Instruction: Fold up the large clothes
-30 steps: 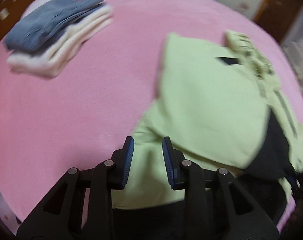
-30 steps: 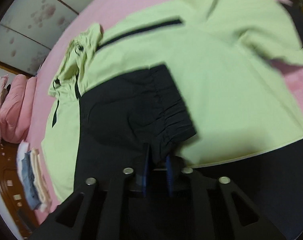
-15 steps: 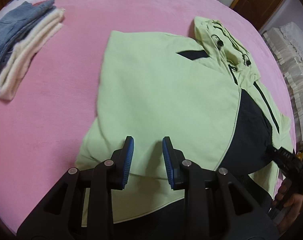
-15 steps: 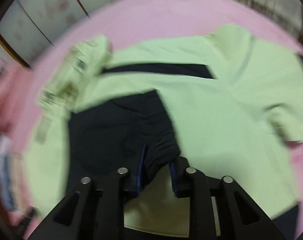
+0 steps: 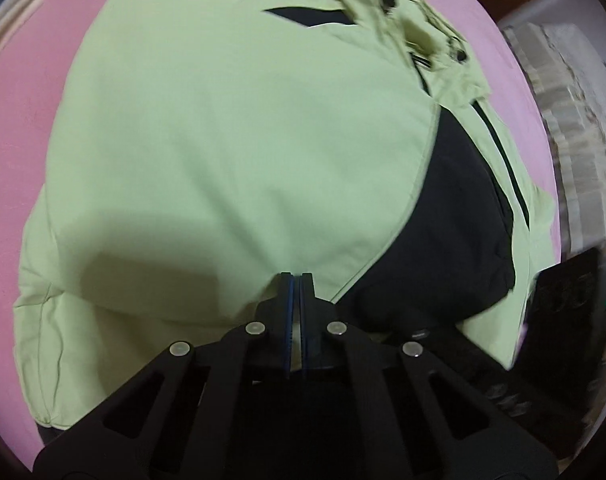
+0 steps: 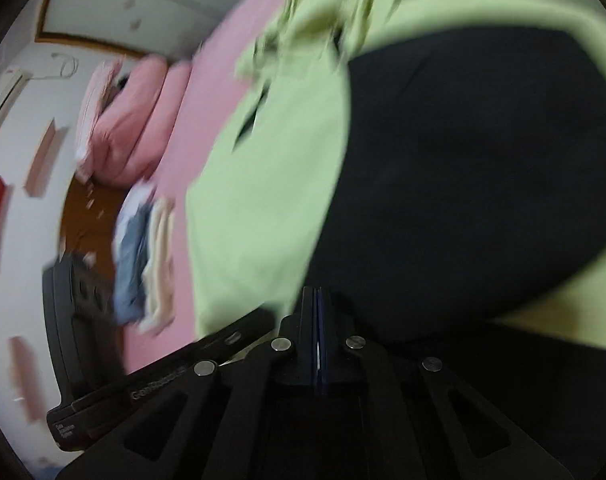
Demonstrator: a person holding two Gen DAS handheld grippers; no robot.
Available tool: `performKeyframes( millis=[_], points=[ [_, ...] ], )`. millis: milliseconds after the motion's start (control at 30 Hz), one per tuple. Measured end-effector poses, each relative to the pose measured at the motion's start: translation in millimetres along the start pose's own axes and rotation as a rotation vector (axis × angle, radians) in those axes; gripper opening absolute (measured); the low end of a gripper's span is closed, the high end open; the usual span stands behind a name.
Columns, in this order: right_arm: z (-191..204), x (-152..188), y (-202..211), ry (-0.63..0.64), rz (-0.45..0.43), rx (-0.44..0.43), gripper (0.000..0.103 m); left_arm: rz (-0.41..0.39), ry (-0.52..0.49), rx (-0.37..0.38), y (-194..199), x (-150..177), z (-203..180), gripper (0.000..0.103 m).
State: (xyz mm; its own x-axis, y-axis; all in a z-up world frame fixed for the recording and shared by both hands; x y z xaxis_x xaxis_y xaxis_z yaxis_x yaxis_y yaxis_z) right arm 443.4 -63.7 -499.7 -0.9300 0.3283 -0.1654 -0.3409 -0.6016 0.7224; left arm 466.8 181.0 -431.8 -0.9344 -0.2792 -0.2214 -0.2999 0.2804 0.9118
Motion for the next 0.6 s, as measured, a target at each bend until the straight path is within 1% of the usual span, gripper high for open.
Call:
performKeyframes(
  millis=[67,133,200,233,267,300,333,367,400,433,467,500,533,567,600],
  points=[
    [-6,-3,-6,0.021,0.015,0.021,0.001,-0.012,0.002,-0.061,-1,-5,12,0.001],
    [-19,-11,7,0.053,-0.019,0.058,0.001,-0.040,0.010,-0.131,5,-11,34,0.001],
    [-41,-30,32,0.066,-0.116,0.130,0.000,-0.064,0.052,-0.174,13,-17,59,0.001],
    [-62,-40,51,0.066,-0.179,0.216,0.000,-0.096,0.079,-0.229,20,-21,77,0.001],
    [-78,-45,65,0.064,-0.224,0.286,0.000,-0.121,0.103,-0.255,23,-23,93,0.001],
    [-100,-50,88,0.055,-0.285,0.367,0.000,-0.141,0.137,-0.255,26,-24,104,0.001],
    [-109,-53,100,0.044,-0.306,0.368,0.000,-0.160,0.176,-0.270,29,-25,115,0.001],
    [-113,-56,106,0.028,-0.311,0.355,0.000,-0.183,0.200,-0.307,32,-26,123,0.001],
    [-112,-56,114,0.022,-0.333,0.386,0.000,-0.204,0.218,-0.306,33,-28,126,0.001],
    [-107,-56,117,0.031,-0.353,0.420,0.000,-0.223,0.229,-0.326,36,-28,124,0.001],
    [-97,-55,121,0.053,-0.388,0.478,0.000,-0.244,0.213,-0.343,39,-29,118,0.001],
    [-80,-54,123,0.085,-0.434,0.459,0.000,-0.270,0.176,-0.345,43,-28,107,0.001],
    [-67,-52,121,0.097,-0.446,0.374,0.000,-0.300,0.113,-0.321,47,-28,88,0.001],
    [-53,-48,113,0.099,-0.430,0.278,0.000,-0.311,0.069,-0.285,48,-26,71,0.001],
    [-41,-45,100,0.093,-0.379,0.170,0.000,-0.308,0.034,-0.231,47,-24,54,0.001]
  ],
)
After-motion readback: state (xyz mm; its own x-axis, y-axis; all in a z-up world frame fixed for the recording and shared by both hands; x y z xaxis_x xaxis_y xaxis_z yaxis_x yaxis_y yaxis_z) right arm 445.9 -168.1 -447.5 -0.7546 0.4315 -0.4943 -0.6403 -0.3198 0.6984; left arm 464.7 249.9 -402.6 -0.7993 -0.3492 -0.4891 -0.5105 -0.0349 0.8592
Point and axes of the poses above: each gripper's, at about its wrist camera, not at the fingertips, and y roughly against the way its jaws point, z to its left, x to its underside, the point moved 4 cm from there along -y, roughly the way its jaws point, and after that the axes turned 6 degrees about -z, right-handed, at the moved point
